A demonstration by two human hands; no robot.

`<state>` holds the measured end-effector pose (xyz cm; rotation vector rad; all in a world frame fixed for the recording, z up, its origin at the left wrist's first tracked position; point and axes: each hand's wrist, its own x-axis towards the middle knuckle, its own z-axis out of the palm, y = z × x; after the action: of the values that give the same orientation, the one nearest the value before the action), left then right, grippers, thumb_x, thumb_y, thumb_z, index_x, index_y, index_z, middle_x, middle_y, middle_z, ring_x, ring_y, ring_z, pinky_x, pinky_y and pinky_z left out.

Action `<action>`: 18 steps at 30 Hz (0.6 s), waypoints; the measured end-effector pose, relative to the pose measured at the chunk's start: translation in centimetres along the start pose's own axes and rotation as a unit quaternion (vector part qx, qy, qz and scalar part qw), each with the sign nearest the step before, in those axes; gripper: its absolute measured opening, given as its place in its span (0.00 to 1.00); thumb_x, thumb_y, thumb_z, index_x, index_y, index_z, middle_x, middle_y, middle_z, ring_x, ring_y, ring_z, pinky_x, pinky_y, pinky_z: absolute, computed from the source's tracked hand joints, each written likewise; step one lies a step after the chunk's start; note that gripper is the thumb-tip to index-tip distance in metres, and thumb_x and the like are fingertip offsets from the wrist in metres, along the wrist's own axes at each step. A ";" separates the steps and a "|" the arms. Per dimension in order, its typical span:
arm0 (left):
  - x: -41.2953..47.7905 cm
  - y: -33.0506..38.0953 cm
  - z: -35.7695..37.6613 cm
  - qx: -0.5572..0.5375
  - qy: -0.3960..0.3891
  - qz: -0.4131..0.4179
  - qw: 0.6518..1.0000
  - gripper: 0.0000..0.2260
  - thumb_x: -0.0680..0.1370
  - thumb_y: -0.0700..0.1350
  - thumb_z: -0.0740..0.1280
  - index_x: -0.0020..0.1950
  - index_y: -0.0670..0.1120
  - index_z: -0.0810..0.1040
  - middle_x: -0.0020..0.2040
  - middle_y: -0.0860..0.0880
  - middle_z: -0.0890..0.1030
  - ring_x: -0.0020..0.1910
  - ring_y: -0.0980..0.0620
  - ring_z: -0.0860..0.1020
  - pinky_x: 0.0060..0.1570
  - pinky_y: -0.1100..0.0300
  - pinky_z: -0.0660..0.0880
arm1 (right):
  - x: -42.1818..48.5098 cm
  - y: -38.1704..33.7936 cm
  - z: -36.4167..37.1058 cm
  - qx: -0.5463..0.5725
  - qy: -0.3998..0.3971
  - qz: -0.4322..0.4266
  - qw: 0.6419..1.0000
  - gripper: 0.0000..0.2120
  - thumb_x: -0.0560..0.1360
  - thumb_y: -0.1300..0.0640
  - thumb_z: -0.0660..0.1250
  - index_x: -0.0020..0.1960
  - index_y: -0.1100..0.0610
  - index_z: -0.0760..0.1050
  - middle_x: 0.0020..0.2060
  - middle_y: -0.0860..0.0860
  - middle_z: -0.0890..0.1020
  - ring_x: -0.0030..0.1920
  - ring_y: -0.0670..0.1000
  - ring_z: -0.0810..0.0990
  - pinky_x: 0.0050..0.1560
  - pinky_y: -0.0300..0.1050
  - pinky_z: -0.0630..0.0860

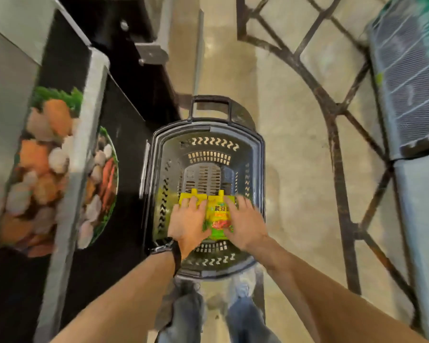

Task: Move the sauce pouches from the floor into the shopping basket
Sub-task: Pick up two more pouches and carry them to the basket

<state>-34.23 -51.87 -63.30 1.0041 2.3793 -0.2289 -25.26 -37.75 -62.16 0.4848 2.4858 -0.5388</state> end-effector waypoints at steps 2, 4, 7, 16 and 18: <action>-4.0 1.7 -4.7 -0.013 -0.003 -0.001 1.000 0.32 0.75 0.62 0.65 0.76 0.51 0.62 0.69 0.46 0.70 0.68 0.43 0.69 0.63 0.47 0.69 | -4.4 -0.3 -4.3 -0.006 0.008 0.015 1.000 0.38 0.75 0.45 0.66 0.79 0.50 0.52 0.74 0.55 0.61 0.74 0.58 0.60 0.71 0.56 0.63; -7.6 3.4 -9.1 -0.019 0.002 0.003 1.000 0.31 0.76 0.62 0.65 0.75 0.50 0.63 0.69 0.46 0.70 0.68 0.43 0.69 0.63 0.47 0.69 | -8.8 -0.5 -8.4 -0.021 0.015 0.027 0.999 0.35 0.74 0.47 0.66 0.77 0.51 0.56 0.71 0.55 0.63 0.72 0.58 0.62 0.69 0.55 0.65; -12.6 5.6 -14.8 -0.007 -0.004 0.019 1.000 0.32 0.77 0.63 0.64 0.76 0.49 0.61 0.70 0.46 0.70 0.69 0.42 0.69 0.64 0.46 0.70 | -15.2 -0.6 -13.1 -0.044 0.022 0.049 0.998 0.32 0.74 0.48 0.66 0.74 0.51 0.60 0.67 0.54 0.67 0.70 0.57 0.65 0.65 0.54 0.66; -19.9 10.4 -25.5 0.062 0.070 0.155 0.983 0.32 0.78 0.61 0.64 0.78 0.48 0.60 0.71 0.44 0.70 0.69 0.42 0.70 0.64 0.46 0.72 | -29.5 -1.2 -20.0 -0.005 0.135 0.203 0.970 0.32 0.74 0.47 0.67 0.74 0.51 0.59 0.68 0.55 0.66 0.69 0.58 0.66 0.65 0.55 0.67; -20.5 12.0 -26.5 0.081 0.085 0.198 0.973 0.31 0.78 0.60 0.65 0.76 0.47 0.62 0.69 0.44 0.71 0.67 0.42 0.72 0.62 0.47 0.74 | -32.2 -1.1 -19.7 0.010 0.149 0.245 0.958 0.32 0.74 0.47 0.67 0.73 0.51 0.60 0.68 0.55 0.66 0.69 0.58 0.66 0.65 0.56 0.67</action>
<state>-24.99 -46.67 -29.35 1.6068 2.2713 -0.1954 -8.96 -36.69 -28.09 1.2255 2.4964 -0.3052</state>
